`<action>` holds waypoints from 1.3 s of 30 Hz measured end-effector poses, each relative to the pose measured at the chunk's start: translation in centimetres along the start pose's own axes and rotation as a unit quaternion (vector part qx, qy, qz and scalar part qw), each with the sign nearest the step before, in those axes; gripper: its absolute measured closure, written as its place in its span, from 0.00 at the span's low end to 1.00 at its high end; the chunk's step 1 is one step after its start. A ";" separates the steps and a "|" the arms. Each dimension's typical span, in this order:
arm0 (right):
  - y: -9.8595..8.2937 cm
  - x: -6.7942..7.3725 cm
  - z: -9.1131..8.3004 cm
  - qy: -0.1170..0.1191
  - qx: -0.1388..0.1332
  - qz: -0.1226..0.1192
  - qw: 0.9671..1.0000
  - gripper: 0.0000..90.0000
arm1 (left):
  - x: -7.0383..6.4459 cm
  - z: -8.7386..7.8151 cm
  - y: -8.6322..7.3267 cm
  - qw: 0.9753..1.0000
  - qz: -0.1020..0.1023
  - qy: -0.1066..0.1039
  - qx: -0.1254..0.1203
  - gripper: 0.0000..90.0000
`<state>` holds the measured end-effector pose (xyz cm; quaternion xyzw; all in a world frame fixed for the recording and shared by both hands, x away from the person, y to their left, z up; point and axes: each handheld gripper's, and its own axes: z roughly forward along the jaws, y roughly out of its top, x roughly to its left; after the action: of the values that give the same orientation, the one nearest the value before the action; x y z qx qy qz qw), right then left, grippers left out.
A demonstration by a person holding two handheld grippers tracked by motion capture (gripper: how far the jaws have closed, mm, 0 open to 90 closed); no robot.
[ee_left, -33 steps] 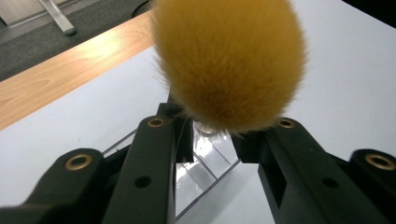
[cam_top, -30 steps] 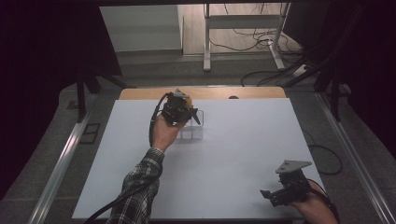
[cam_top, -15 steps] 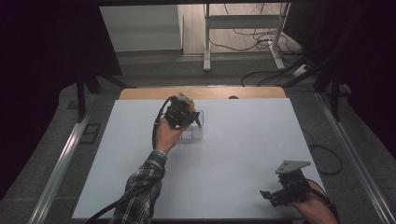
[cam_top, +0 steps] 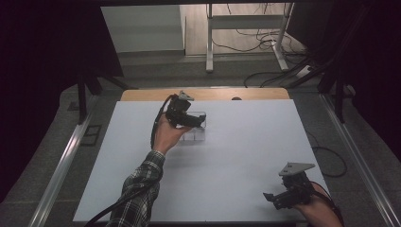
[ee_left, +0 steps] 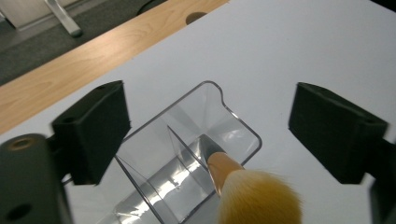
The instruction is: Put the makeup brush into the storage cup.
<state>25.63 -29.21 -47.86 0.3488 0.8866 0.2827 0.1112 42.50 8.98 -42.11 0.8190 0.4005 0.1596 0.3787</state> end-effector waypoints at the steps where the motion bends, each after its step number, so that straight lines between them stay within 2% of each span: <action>1: 0.0 0.0 0.0 -0.001 0.000 0.000 1.000 0.00 | 0.1 0.0 0.0 1.000 -0.002 -0.004 0.002 0.10; 5: 0.0 -0.1 -0.1 -0.002 -0.003 0.004 1.000 0.00 | 0.1 -0.1 -0.3 1.000 -0.001 -0.015 0.007 0.05; 7: 0.0 -0.1 -0.1 -0.002 -0.005 0.002 1.000 0.00 | 0.2 -0.2 -0.4 1.000 0.003 -0.013 0.012 0.04; 12: 0.0 -0.1 -0.1 -0.005 -0.005 0.006 1.000 0.00 | 0.3 -0.7 -0.7 1.000 -0.001 -0.022 0.012 0.02; 25: 0.0 -0.2 -0.1 -0.010 -0.007 0.013 1.000 0.00 | 0.3 -1.8 -1.4 1.000 0.022 -0.009 0.013 0.00; 32: 0.1 -0.2 -0.2 -0.011 -0.008 0.011 1.000 0.00 | 0.0 -1.9 -1.9 0.999 0.026 -0.012 0.019 0.00; 36: 0.0 -0.2 -0.2 -0.013 -0.013 0.014 1.000 0.00 | -0.1 -2.0 -2.3 0.999 0.026 -0.024 0.017 0.00; 39: 0.1 -0.2 -0.3 -0.016 -0.016 0.015 1.000 0.00 | -0.2 -2.2 -2.6 0.999 0.030 -0.021 0.017 0.00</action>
<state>25.73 -29.45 -47.61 0.3648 0.8747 0.2931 0.1264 39.81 10.92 -42.59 0.8403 0.3701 0.1466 0.3681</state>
